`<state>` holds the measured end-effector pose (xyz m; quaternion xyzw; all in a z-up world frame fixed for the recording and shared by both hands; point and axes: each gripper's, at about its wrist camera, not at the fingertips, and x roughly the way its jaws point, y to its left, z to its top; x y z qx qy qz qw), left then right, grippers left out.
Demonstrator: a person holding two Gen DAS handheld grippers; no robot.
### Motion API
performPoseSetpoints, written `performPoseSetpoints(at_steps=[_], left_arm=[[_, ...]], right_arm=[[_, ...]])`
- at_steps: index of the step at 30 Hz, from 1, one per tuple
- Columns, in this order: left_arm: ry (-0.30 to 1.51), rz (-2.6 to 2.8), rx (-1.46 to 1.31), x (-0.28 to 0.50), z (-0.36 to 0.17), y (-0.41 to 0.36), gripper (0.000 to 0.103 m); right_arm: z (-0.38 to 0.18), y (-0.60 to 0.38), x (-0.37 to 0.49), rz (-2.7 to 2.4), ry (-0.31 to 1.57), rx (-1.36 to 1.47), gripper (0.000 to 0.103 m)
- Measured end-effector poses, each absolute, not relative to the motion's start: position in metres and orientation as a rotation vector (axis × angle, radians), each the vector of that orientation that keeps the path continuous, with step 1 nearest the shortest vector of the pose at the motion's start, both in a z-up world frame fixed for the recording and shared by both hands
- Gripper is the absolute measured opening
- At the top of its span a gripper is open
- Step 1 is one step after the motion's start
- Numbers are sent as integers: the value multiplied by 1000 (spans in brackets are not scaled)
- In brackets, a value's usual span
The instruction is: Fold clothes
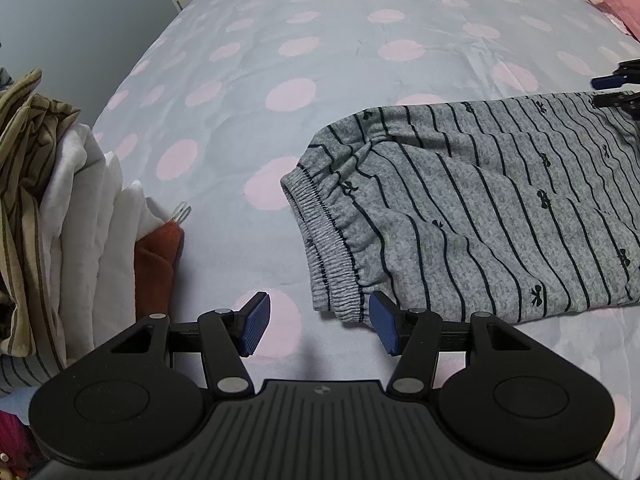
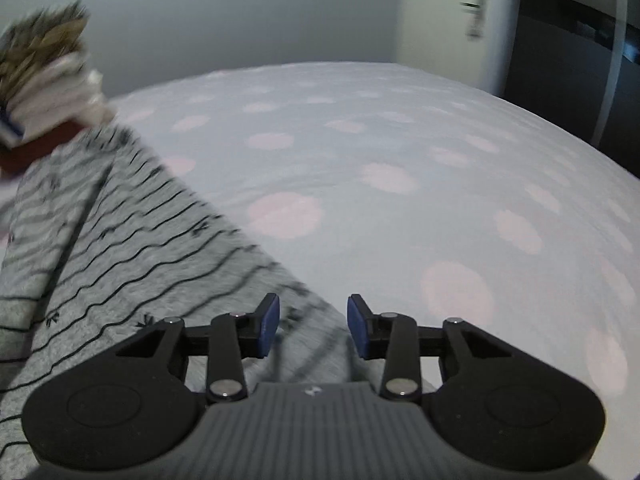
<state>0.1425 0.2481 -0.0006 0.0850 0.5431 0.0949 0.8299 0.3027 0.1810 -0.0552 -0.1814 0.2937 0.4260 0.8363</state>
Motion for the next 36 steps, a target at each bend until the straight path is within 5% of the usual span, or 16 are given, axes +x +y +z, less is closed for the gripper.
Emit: performPoseSetpoints(at_steps=[6,8,19,23,26,36], left_arm=[[1160,213,157,138,-1,260,53],[1166,219,145,136,-2,264,53],[1175,218,116,134,-3,268,53],[1163,212,115,136,0,265,53],[1166,210,123,138,-1,262,53],[1171,230,160,146,-4,251,53]], right_arm=[[-78,214,311,944,672,-400,33],[-82,216,312,947,671,-391,2],[-80,227,320,797,625,-424,1],[-82,218,319,777,649,-358,11],[-72,186,318,716,644,-262,39],[-45,-25,291,230,643,54,48]])
